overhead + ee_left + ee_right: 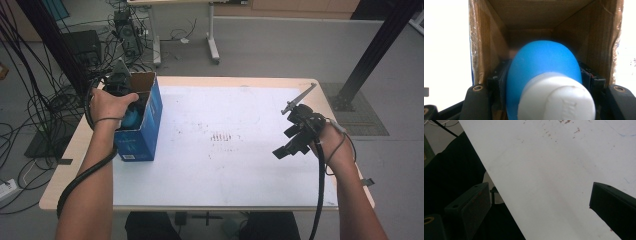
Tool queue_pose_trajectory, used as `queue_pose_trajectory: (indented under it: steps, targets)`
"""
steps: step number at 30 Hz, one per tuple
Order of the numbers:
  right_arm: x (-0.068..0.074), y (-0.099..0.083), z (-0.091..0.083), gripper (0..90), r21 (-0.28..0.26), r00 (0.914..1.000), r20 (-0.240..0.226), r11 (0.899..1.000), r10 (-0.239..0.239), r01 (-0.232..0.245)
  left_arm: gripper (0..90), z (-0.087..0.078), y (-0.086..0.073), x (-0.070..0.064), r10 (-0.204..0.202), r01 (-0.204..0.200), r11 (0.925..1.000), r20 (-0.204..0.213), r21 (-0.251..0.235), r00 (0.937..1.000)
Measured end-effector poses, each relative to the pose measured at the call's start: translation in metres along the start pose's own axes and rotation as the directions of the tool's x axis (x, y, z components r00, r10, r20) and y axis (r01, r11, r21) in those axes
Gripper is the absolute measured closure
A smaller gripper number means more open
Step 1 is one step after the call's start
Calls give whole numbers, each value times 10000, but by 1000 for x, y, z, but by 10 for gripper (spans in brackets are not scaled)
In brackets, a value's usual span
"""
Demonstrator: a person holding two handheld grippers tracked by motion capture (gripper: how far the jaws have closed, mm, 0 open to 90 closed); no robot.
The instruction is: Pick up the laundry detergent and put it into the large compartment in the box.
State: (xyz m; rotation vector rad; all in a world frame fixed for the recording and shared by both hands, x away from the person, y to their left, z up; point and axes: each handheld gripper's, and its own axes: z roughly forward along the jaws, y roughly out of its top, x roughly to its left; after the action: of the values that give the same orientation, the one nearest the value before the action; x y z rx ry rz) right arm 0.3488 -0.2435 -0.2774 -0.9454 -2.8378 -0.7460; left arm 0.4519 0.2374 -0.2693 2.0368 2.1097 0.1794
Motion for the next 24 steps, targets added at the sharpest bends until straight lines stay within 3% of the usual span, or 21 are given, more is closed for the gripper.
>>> queue_pose_trajectory:
  steps: [13,24]
  targets:
    - [0,1,0,35,-15,10000,7,10000,-44,45,297,-2,2,-1,-89,88,9999,88,56,9999]
    - [0,1,0,35,-55,10000,-17,10000,-59,59,282,-22,4,-5,81,-80,9998,58,-197,10000]
